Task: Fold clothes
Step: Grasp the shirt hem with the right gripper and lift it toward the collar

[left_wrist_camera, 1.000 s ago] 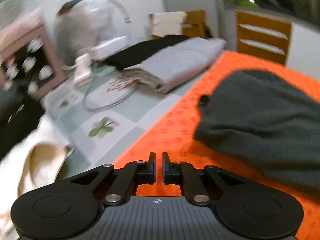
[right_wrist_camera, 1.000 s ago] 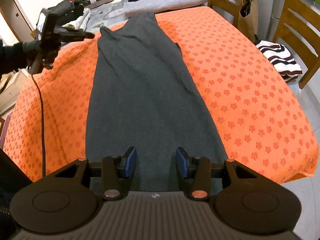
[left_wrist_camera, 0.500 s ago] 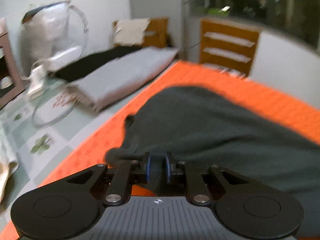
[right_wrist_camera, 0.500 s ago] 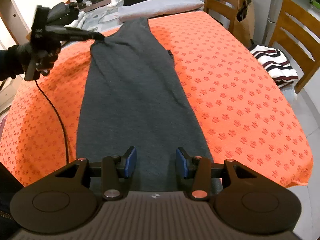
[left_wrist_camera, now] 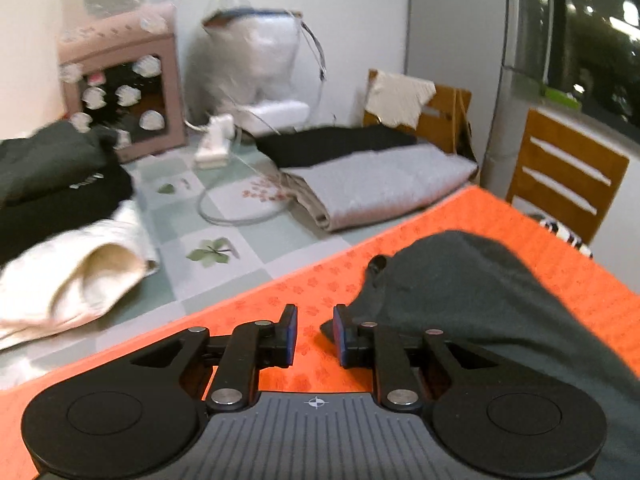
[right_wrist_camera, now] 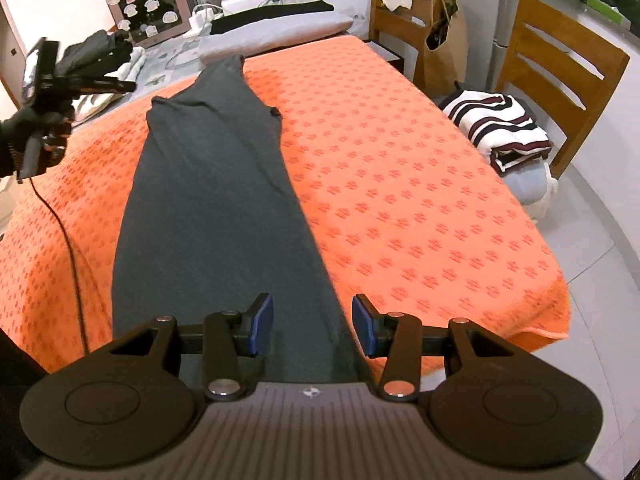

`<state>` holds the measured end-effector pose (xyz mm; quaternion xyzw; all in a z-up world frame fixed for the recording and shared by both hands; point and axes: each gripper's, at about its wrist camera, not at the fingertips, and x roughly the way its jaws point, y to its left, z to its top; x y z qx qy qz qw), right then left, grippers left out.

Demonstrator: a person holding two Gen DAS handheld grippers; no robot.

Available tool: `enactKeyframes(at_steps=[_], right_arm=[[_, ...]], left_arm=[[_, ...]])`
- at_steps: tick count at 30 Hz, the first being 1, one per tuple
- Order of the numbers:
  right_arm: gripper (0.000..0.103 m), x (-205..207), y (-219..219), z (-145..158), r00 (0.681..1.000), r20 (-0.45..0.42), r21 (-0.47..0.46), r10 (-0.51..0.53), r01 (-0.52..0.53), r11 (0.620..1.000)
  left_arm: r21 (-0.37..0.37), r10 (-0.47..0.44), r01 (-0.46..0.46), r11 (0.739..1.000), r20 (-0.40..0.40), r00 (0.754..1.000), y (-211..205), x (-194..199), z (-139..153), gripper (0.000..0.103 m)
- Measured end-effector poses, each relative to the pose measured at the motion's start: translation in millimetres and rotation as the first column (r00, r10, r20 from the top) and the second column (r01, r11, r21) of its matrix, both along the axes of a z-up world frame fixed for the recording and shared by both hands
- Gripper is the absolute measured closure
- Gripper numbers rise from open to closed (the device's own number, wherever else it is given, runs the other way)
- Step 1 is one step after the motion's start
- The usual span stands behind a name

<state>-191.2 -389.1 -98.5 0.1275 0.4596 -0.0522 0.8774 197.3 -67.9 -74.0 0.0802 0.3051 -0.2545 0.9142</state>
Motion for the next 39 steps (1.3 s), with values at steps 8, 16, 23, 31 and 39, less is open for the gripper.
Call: enactKeyframes(at_steps=[8, 16, 23, 31, 39], right_arm=[[0.053, -41, -26, -15, 0.988, -0.01, 0.054, 0.154, -0.153, 0.987], [0.053, -62, -33, -32, 0.94, 0.013, 0.063, 0.34, -0.34, 0.938], [0.053, -61, -29, -60, 0.91, 0.017, 0.068, 0.413, -0.413, 0.908], [0.053, -54, -34, -74, 0.897, -0.002, 0.078, 0.442, -0.441, 0.894], [0.053, -68, -24, -42, 0.819, 0.043, 0.013, 0.573, -0.574, 0.819]], left_arm=[[-0.004, 0.039, -0.039, 0.999, 0.058, 0.998, 8, -123, 32, 0.074], [0.028, 0.075, -0.076, 0.997, 0.023, 0.997, -4, -257, 22, 0.074], [0.06, 0.069, -0.068, 0.996, -0.014, 0.998, -18, -341, 1, 0.074], [0.14, -0.024, 0.028, 0.99, -0.033, 0.999, -42, -404, -24, 0.074], [0.282, -0.254, 0.248, 0.927, -0.016, 0.967, -72, -433, -55, 0.074]])
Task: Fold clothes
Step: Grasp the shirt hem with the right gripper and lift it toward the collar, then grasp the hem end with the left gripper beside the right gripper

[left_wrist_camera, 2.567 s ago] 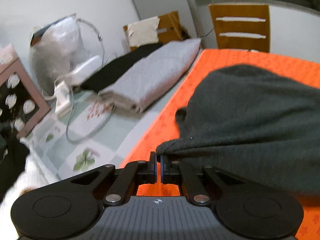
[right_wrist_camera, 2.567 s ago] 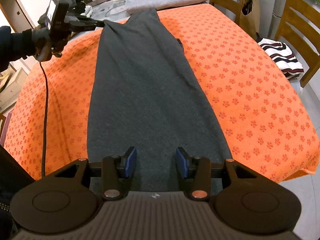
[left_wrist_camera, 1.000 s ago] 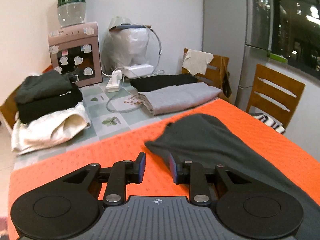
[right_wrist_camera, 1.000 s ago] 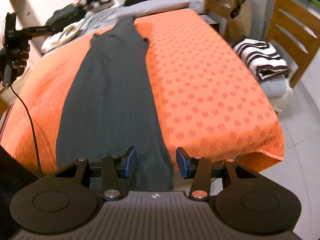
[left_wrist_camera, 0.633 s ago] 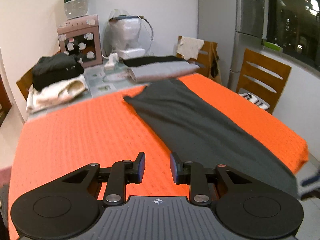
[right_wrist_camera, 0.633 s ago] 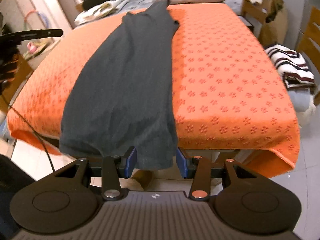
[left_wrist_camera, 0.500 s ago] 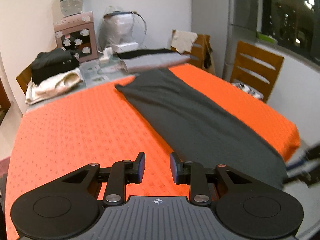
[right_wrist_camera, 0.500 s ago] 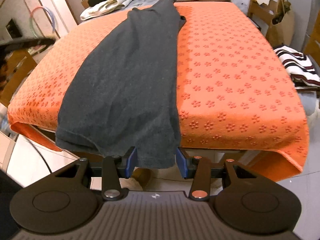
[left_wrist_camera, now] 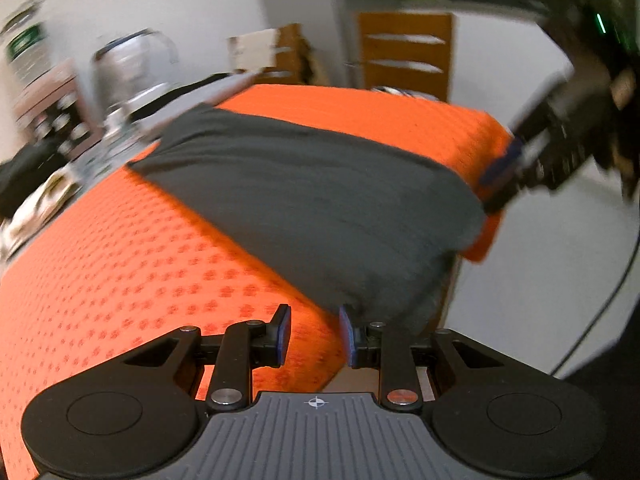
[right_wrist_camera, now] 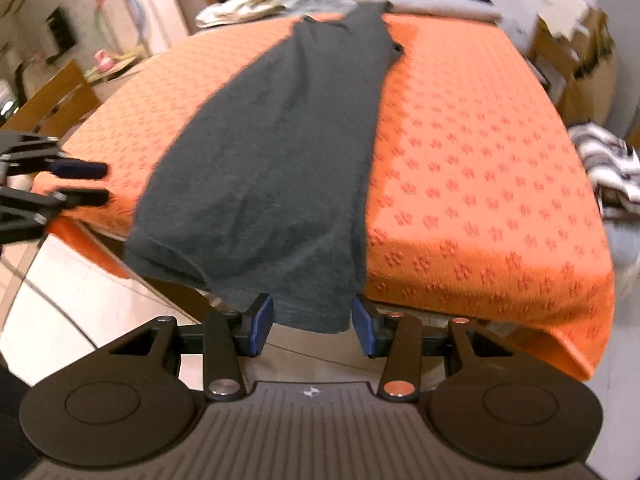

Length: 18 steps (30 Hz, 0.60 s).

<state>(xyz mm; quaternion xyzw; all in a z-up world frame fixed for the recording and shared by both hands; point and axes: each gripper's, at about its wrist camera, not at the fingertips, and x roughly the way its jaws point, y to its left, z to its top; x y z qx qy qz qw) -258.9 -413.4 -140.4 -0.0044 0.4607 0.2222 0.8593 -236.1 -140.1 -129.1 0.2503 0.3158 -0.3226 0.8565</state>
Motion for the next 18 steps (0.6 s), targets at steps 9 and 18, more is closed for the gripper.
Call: enactKeyframes(at_steps=[9, 18], right_arm=[[0.066, 14, 63, 27, 0.931, 0.033, -0.008, 0.365, -0.364, 0.931], [0.077, 42, 121, 34, 0.832, 0.02, -0.074, 0.554, -0.551, 0.831]], left_arm=[[0.016, -0.043, 0.043, 0.999, 0.007, 0.999, -1, -9, -11, 0.074], [-0.009, 0.017, -0.017, 1.0, 0.007, 1.0, 18, -15, -7, 0.074]])
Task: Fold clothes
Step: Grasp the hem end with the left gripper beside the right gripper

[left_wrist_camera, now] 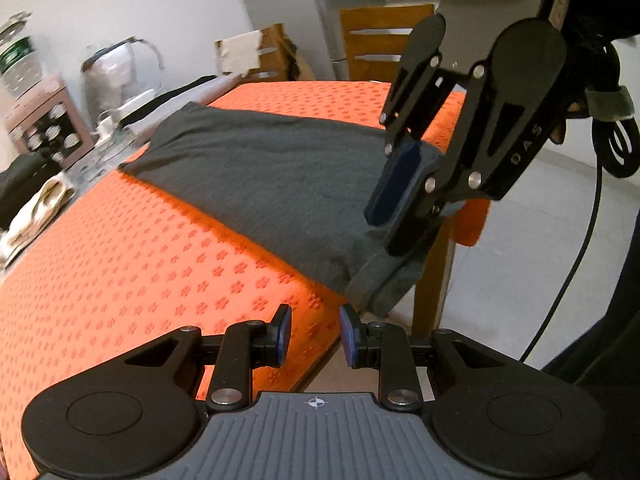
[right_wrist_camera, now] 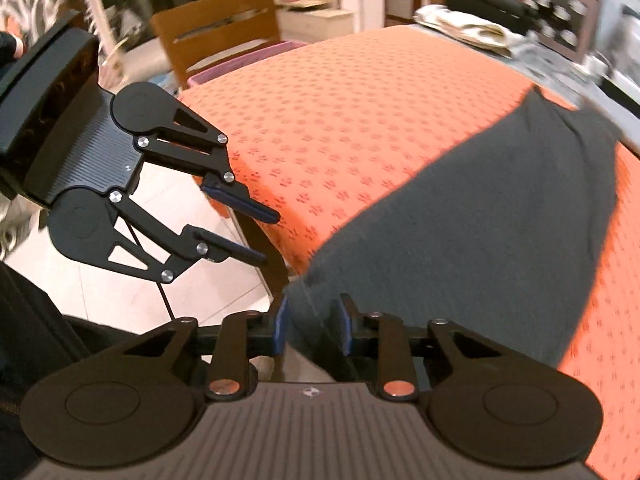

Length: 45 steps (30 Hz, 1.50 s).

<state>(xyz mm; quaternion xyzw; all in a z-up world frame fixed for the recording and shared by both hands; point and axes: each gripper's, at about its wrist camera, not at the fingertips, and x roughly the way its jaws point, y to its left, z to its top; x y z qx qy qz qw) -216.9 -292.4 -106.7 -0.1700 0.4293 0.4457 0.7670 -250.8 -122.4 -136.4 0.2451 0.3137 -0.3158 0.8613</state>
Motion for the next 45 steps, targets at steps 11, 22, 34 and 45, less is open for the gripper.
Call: enactKeyframes(at_steps=[11, 22, 34, 45], right_arm=[[0.094, 1, 25, -20, 0.995, -0.087, -0.121, 0.058, -0.068, 0.99], [0.102, -31, 19, 23, 0.988, 0.039, -0.209, 0.151, -0.14, 0.968], [0.102, -55, 7, 57, 0.95, 0.219, -0.361, 0.224, -0.135, 0.923], [0.102, -63, 3, 58, 0.946, 0.254, -0.329, 0.201, -0.111, 0.938]], left_arm=[[-0.033, 0.013, -0.014, 0.999, -0.003, 1.0, 12, 1, 3, 0.074], [-0.007, -0.17, 0.17, 0.985, 0.043, 0.985, -14, 4, -7, 0.074], [-0.118, -0.226, 0.233, 0.965, 0.069, 0.972, -61, 10, -8, 0.084], [-0.234, 0.086, -0.101, 0.967, -0.075, 0.994, -42, -8, -5, 0.099]])
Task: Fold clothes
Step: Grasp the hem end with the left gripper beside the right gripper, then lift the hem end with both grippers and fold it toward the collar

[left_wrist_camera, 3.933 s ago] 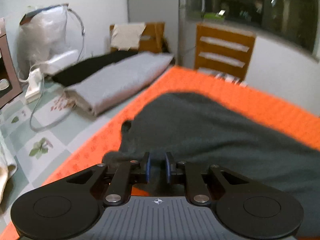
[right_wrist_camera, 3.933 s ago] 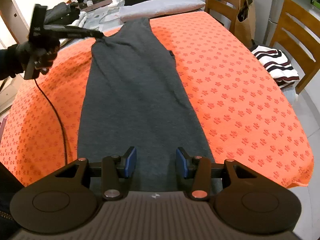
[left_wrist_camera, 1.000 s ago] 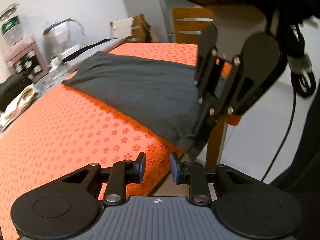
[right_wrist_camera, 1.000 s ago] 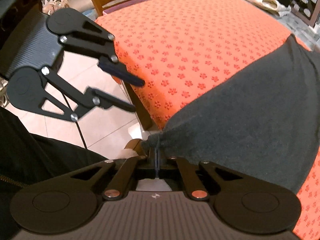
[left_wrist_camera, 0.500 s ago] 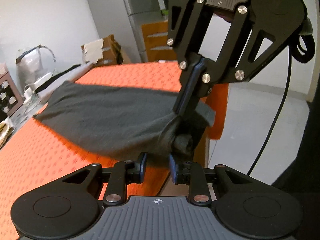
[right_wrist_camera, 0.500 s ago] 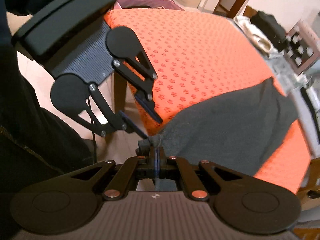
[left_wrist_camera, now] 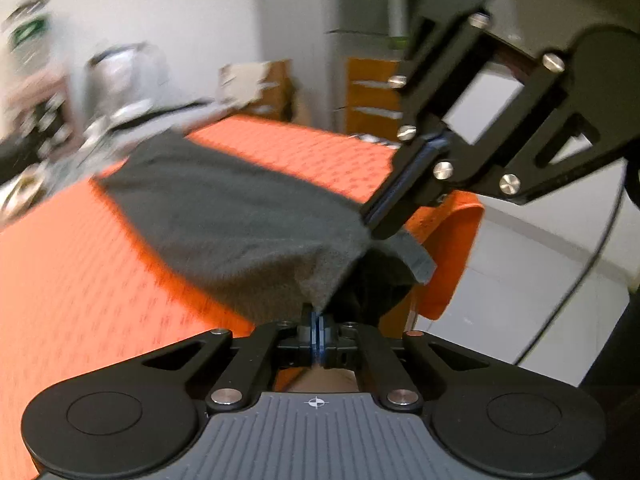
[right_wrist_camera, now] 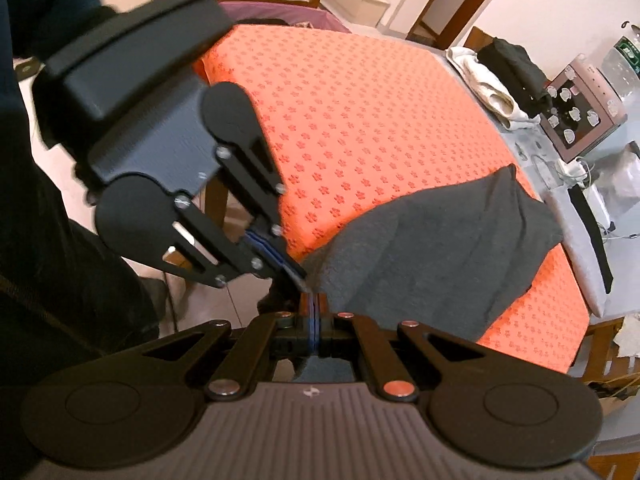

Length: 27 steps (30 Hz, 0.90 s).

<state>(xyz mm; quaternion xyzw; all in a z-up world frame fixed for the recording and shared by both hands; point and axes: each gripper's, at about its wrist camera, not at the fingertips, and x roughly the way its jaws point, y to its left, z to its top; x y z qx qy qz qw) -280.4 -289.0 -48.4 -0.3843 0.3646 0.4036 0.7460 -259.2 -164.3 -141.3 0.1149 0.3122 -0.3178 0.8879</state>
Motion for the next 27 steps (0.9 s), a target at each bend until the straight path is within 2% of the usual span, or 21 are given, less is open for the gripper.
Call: enactKeyframes(at_steps=[2, 4, 6, 8, 11, 15, 17, 18, 20, 22, 24, 27], right_arm=[[0.102, -1, 0, -3, 1.0, -0.015, 0.025, -0.005, 0.006, 1.0], [0.102, -1, -1, -7, 0.999, -0.032, 0.048, -0.019, 0.02, 0.999], [0.102, -1, -4, -11, 0.998, -0.053, 0.07, -0.044, 0.048, 0.996], [0.102, -1, -11, -16, 0.994, -0.068, 0.086, -0.08, 0.086, 0.993], [0.102, -3, -28, -22, 0.983, -0.087, 0.112, -0.16, 0.169, 0.979], [0.1, 2, -64, -31, 0.942, -0.141, 0.159, -0.306, 0.326, 0.932], [0.1, 3, -85, -36, 0.908, -0.174, 0.192, -0.382, 0.412, 0.891], [0.097, 3, -96, -38, 0.887, -0.191, 0.211, -0.419, 0.454, 0.865], [0.093, 6, -116, -44, 0.847, -0.229, 0.25, -0.479, 0.527, 0.812], [0.085, 8, -133, -51, 0.809, -0.269, 0.287, -0.523, 0.585, 0.758], [0.067, 11, -149, -59, 0.776, -0.308, 0.322, -0.55, 0.629, 0.708], [0.056, 20, -165, -75, 0.744, -0.375, 0.356, -0.553, 0.667, 0.655]], left_arm=[[-0.035, 0.122, -0.125, 0.992, -0.083, 0.989, 12, -4, -6, 0.099], [-0.068, 0.24, -0.255, 0.964, -0.177, 0.954, 26, -5, -15, 0.099], [-0.101, 0.319, -0.354, 0.93, -0.258, 0.912, 36, -2, -22, 0.099], [-0.126, 0.36, -0.415, 0.901, -0.314, 0.878, 39, 0, -28, 0.099], [-0.125, 0.365, -0.434, 0.892, -0.368, 0.855, 35, 2, -39, 0.099], [-0.052, 0.337, -0.383, 0.922, -0.376, 0.863, 30, -7, -54, 0.099], [-0.054, 0.338, -0.382, 0.922, -0.369, 0.866, 38, -16, -51, 0.098], [-0.073, 0.342, -0.393, 0.917, -0.368, 0.865, 44, -18, -47, 0.096], [-0.116, 0.349, -0.415, 0.902, -0.368, 0.862, 55, -17, -38, 0.088], [-0.169, 0.339, -0.424, 0.89, -0.378, 0.862, 63, -12, -28, 0.07], [-0.205, 0.322, -0.42, 0.884, -0.384, 0.866, 65, -4, -22, 0.057], [-0.241, 0.282, -0.396, 0.886, -0.399, 0.873, 63, 10, -20, 0.049]])
